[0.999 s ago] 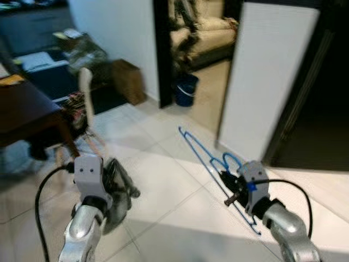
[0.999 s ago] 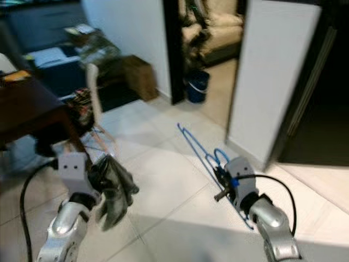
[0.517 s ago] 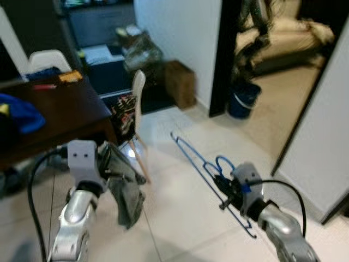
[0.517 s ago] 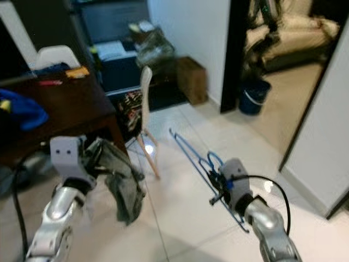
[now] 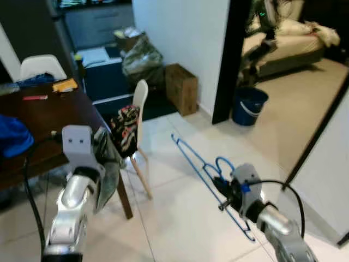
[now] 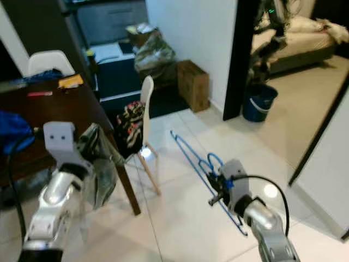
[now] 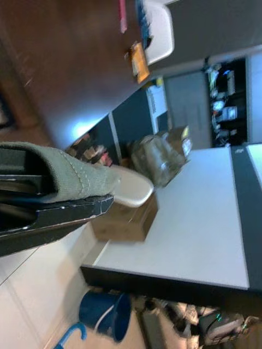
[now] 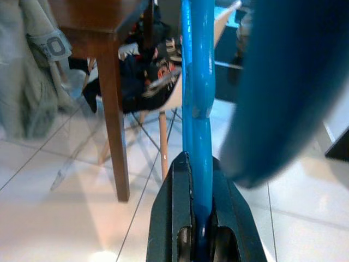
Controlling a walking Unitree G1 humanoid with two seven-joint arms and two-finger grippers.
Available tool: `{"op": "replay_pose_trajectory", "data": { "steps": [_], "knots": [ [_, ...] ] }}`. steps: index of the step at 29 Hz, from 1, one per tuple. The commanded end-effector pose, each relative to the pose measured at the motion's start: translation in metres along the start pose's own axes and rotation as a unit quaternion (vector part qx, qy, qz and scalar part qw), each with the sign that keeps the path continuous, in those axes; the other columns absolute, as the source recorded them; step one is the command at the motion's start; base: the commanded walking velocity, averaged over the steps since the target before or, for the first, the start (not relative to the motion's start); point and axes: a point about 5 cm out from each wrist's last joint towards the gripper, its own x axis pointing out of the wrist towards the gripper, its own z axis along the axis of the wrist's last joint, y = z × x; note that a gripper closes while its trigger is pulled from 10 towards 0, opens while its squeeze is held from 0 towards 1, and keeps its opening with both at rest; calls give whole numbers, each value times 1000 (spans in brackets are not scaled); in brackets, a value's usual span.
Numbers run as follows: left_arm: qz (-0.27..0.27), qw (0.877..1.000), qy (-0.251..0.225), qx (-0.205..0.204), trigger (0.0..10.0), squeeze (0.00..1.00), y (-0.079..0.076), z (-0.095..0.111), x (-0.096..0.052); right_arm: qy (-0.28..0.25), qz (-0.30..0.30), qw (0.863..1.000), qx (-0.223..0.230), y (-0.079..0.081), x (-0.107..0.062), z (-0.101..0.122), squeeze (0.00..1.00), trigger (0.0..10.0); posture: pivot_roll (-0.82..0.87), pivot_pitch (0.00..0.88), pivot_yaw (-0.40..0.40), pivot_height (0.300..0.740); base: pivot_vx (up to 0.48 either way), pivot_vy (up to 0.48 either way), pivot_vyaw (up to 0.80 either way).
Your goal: Hang hanger
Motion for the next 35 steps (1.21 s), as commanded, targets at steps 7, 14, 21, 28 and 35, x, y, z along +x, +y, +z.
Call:
{"op": "replay_pose_trajectory", "data": {
  "steps": [7,14,21,28,35],
  "knots": [
    [24,999,-30,13,10000,0,21,21,10,-6,17,1000,9,9,4,-1,0,10000,-62,0,55,740,480,0,788],
    [33,997,-58,27,10000,0,30,39,22,-3,3,1000,26,6,4,-2,0,10000,-68,0,61,740,480,0,338],
    [43,996,-67,31,10000,0,38,45,28,-2,-1,1000,26,5,4,-2,0,10000,-69,0,63,740,480,0,0],
    [62,994,-83,36,10000,0,39,54,31,-2,-1,1000,25,5,3,-2,0,10000,-75,0,66,740,480,0,0],
    [120,991,-28,43,10000,0,56,36,25,-2,-1,1000,28,5,2,-2,0,10000,-72,0,72,740,406,0,0]
  ]
}}
